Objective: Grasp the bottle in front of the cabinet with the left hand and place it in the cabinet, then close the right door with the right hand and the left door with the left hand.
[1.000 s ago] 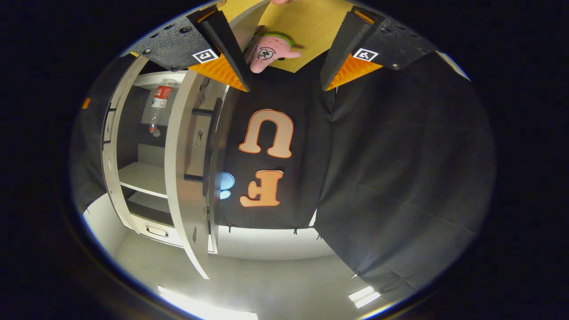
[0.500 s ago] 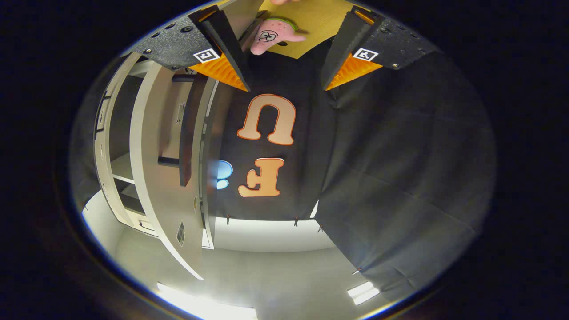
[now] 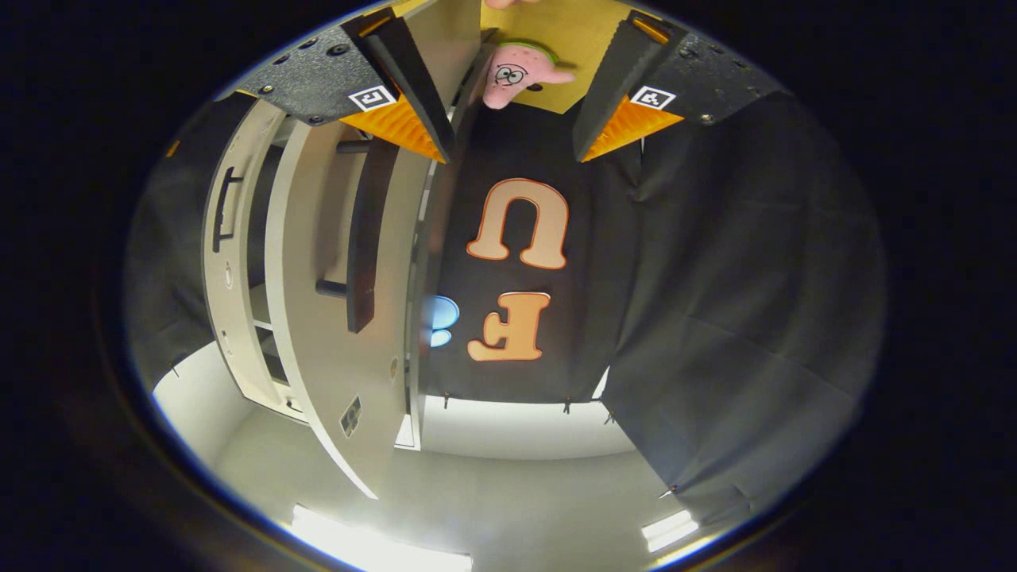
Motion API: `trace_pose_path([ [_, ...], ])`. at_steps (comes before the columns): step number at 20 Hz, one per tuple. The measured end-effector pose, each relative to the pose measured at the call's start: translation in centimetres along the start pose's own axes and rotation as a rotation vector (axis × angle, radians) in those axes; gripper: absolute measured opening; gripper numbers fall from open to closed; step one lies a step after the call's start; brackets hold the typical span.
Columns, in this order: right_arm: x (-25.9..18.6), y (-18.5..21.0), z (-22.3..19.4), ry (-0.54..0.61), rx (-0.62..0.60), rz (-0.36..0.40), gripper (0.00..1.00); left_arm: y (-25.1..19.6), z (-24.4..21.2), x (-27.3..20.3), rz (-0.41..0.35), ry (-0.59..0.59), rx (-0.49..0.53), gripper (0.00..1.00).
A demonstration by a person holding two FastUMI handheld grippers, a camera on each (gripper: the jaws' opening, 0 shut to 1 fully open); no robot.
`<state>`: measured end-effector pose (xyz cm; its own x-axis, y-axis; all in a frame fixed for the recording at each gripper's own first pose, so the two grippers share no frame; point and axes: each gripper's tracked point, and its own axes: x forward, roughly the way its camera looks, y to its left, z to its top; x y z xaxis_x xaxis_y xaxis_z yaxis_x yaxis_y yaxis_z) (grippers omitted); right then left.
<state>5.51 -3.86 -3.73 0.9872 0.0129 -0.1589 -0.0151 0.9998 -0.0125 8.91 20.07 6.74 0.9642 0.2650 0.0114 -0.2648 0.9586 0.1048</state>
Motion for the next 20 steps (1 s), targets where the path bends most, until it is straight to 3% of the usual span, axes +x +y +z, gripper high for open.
trace_pose_path([
  [3, -0.3, -0.3, -0.1, 0.002, -0.005, -0.008, 0.97, -3.2, -0.6, 0.1, -0.081, 0.019, -0.017, 0.88],
  [4, -0.4, -0.6, 0.0, 0.0, -0.004, -0.013, 0.97, -4.2, -0.7, 0.0, -0.101, 0.022, -0.023, 0.92],
  [7, -0.7, -1.3, 0.0, -0.003, -0.002, -0.035, 0.97, -6.8, -1.3, 0.2, -0.149, 0.033, -0.042, 0.92],
  [8, -0.7, -1.7, 0.1, -0.007, -0.002, -0.043, 0.97, -7.5, -1.3, 0.4, -0.165, 0.031, -0.045, 0.88],
  [11, -0.9, -2.5, 0.2, -0.006, -0.002, -0.067, 0.97, -9.5, -1.7, 1.0, -0.206, 0.034, -0.054, 0.92],
  [12, -1.0, -2.6, 0.2, -0.006, -0.001, -0.072, 0.87, -10.1, -1.9, 1.1, -0.22, 0.039, -0.058, 0.87],
  [13, -1.0, -2.6, 0.3, -0.006, -0.001, -0.073, 0.87, -10.7, -2.1, 1.2, -0.232, 0.043, -0.061, 0.87],
  [14, -0.9, -2.6, 0.3, -0.008, -0.002, -0.074, 0.97, -11.3, -2.3, 1.5, -0.245, 0.045, -0.061, 0.87],
  [16, -1.0, -2.5, 0.3, -0.008, -0.006, -0.076, 0.97, -12.3, -2.6, 1.9, -0.272, 0.049, -0.071, 0.93],
  [17, -1.1, -2.5, 0.3, -0.007, -0.007, -0.077, 0.87, -13.0, -2.7, 2.1, -0.283, 0.055, -0.08, 0.93],
  [18, -1.2, -2.6, 0.3, -0.008, -0.006, -0.079, 0.87, -13.8, -3.0, 2.1, -0.292, 0.061, -0.083, 0.94],
  [19, -1.3, -2.7, 0.4, -0.01, -0.005, -0.083, 0.97, -14.4, -3.1, 2.1, -0.301, 0.062, -0.083, 0.94],
  [20, -1.5, -3.0, 0.5, -0.012, -0.004, -0.091, 0.97, -15.3, -3.1, 2.1, -0.313, 0.061, -0.083, 0.94],
])
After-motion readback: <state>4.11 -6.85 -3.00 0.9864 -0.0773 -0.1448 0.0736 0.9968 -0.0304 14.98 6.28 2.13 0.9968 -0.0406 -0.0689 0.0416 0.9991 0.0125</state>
